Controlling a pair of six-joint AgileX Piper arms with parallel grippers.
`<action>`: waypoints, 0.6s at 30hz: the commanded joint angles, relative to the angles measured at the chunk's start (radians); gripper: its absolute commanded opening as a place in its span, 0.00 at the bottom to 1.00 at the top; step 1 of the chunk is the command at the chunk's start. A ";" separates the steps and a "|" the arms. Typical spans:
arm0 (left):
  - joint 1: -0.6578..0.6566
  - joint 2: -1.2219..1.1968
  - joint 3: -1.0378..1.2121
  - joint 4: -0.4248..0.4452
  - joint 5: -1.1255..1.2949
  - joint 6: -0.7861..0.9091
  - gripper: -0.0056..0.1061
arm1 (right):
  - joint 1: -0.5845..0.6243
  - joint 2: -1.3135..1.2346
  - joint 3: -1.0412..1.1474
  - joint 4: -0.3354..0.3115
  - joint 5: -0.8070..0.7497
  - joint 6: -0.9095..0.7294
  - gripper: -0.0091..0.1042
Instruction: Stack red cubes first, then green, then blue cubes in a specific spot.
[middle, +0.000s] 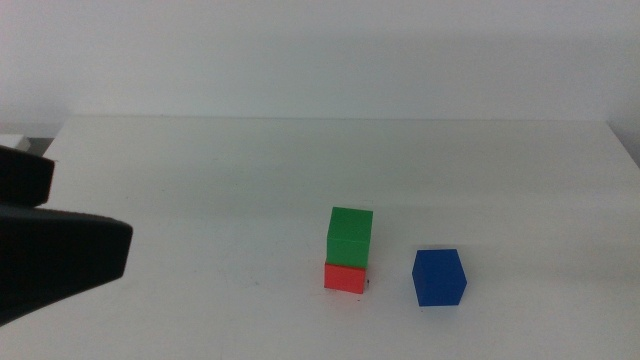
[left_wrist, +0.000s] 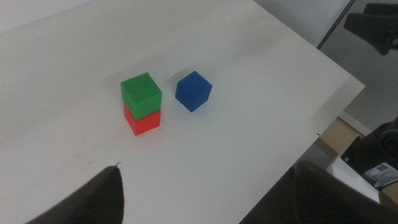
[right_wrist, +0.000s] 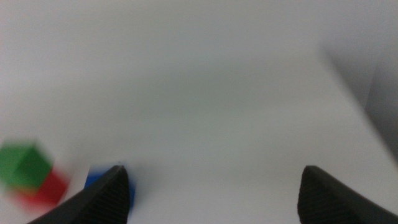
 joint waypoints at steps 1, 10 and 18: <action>0.001 -0.002 0.003 -0.004 -0.013 -0.001 0.89 | -0.008 0.139 -0.163 0.060 0.259 -0.078 0.90; 0.001 -0.002 0.003 -0.004 -0.015 -0.001 0.89 | -0.008 0.426 -0.376 0.132 0.337 -0.078 0.90; 0.001 -0.002 0.003 -0.004 -0.015 -0.001 0.89 | -0.008 0.602 -0.415 0.163 0.280 -0.067 0.90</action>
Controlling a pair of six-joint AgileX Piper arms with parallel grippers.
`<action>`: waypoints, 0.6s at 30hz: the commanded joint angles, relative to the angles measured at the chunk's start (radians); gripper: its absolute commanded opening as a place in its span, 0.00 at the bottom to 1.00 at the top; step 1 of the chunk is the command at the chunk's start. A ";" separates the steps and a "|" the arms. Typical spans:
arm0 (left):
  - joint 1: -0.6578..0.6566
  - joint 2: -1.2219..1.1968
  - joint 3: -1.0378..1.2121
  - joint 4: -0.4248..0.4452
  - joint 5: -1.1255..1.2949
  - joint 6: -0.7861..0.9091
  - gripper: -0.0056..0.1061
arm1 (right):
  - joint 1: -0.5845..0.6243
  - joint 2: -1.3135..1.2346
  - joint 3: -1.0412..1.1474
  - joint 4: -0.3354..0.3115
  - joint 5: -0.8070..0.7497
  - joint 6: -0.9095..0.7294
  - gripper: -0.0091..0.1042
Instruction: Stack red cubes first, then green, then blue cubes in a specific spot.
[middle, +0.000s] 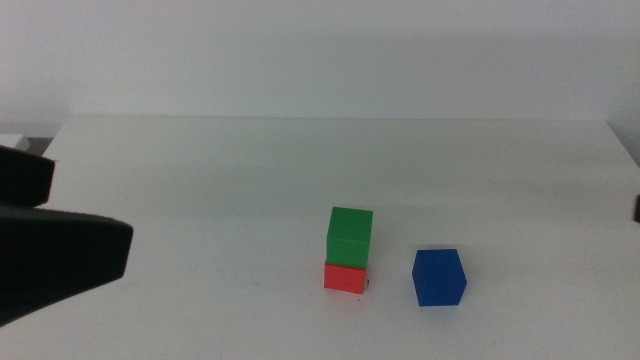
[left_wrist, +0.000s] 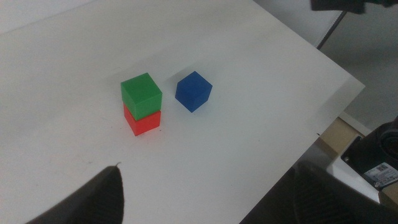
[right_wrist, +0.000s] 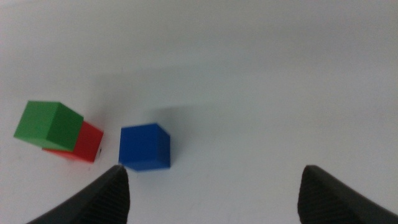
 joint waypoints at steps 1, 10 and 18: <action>0.001 -0.002 0.003 -0.004 -0.014 -0.001 0.89 | -0.008 0.107 -0.036 0.023 0.031 0.009 0.90; 0.001 -0.002 0.003 -0.004 -0.014 -0.001 0.89 | 0.284 0.536 -0.145 -0.136 0.002 0.249 0.66; 0.001 -0.002 0.003 -0.004 -0.014 -0.001 0.89 | 0.530 0.830 -0.281 -0.338 -0.037 0.480 0.74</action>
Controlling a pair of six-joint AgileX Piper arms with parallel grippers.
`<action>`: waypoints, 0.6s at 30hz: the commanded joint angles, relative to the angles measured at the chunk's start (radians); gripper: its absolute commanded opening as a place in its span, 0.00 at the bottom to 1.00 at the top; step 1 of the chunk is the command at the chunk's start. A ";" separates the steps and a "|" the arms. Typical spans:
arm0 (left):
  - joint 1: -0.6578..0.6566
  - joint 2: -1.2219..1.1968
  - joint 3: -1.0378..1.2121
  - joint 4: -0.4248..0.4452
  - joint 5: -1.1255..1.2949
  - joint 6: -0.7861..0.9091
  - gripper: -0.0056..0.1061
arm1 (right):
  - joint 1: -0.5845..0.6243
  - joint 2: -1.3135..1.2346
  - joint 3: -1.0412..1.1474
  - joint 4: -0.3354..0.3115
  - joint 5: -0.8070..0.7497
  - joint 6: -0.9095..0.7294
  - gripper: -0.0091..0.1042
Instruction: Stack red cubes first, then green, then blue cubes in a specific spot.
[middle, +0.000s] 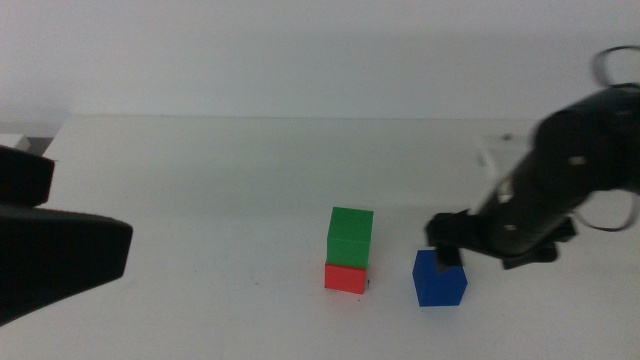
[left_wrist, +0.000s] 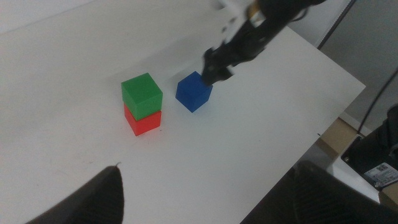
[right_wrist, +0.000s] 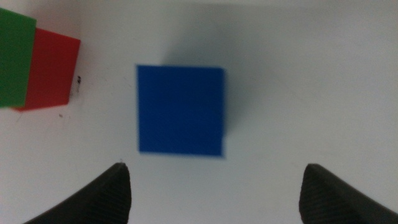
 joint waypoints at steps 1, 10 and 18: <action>0.001 -0.002 0.003 -0.004 -0.014 -0.002 0.89 | 0.033 0.075 -0.047 -0.046 -0.003 0.045 0.75; 0.001 -0.002 0.003 -0.004 -0.034 -0.002 0.89 | 0.036 0.231 -0.083 -0.020 -0.073 0.075 0.75; 0.001 -0.002 0.003 -0.004 -0.051 -0.002 0.89 | 0.036 0.271 -0.083 -0.067 -0.119 0.126 0.44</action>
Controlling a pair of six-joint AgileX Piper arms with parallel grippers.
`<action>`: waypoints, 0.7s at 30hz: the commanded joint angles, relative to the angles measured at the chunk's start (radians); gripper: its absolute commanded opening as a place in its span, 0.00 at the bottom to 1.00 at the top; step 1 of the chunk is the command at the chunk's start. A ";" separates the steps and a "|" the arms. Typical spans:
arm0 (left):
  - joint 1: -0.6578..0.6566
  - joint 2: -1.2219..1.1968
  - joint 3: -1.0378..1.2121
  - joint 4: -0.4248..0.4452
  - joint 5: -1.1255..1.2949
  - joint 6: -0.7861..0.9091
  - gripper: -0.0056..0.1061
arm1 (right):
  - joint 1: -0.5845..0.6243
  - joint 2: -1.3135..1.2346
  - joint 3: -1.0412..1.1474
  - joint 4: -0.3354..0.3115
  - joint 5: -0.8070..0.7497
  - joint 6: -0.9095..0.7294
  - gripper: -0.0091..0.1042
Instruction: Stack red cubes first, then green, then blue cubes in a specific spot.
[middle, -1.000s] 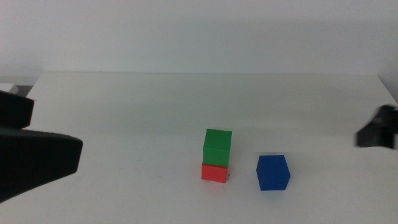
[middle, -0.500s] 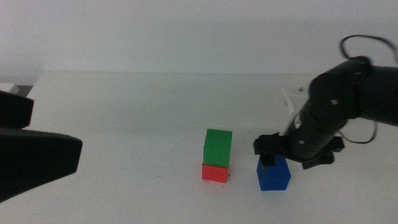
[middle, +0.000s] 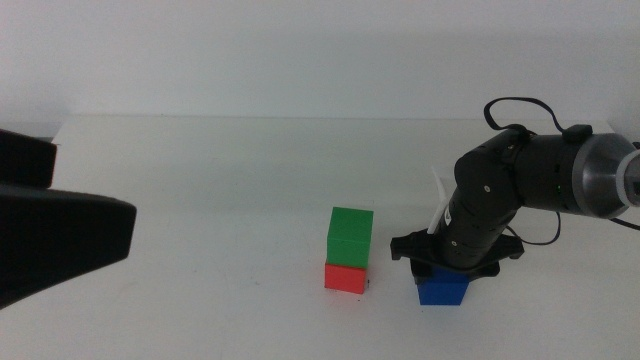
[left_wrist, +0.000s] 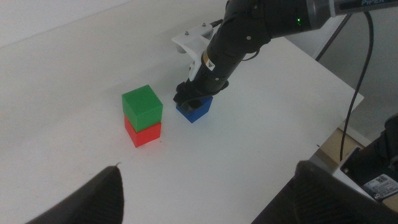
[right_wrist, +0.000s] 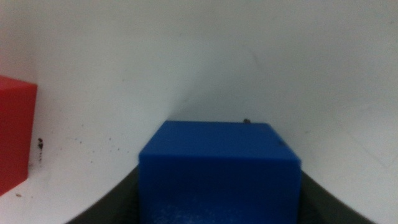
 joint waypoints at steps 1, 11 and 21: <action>0.001 -0.002 0.003 -0.004 -0.017 -0.002 0.89 | 0.002 -0.004 -0.010 -0.034 0.000 0.018 0.40; 0.001 -0.002 0.003 -0.004 -0.018 -0.002 0.89 | 0.075 -0.069 -0.355 -0.149 0.455 0.114 0.35; 0.001 -0.002 0.003 -0.004 -0.028 -0.002 0.89 | 0.247 0.026 -0.599 -0.145 0.460 0.250 0.35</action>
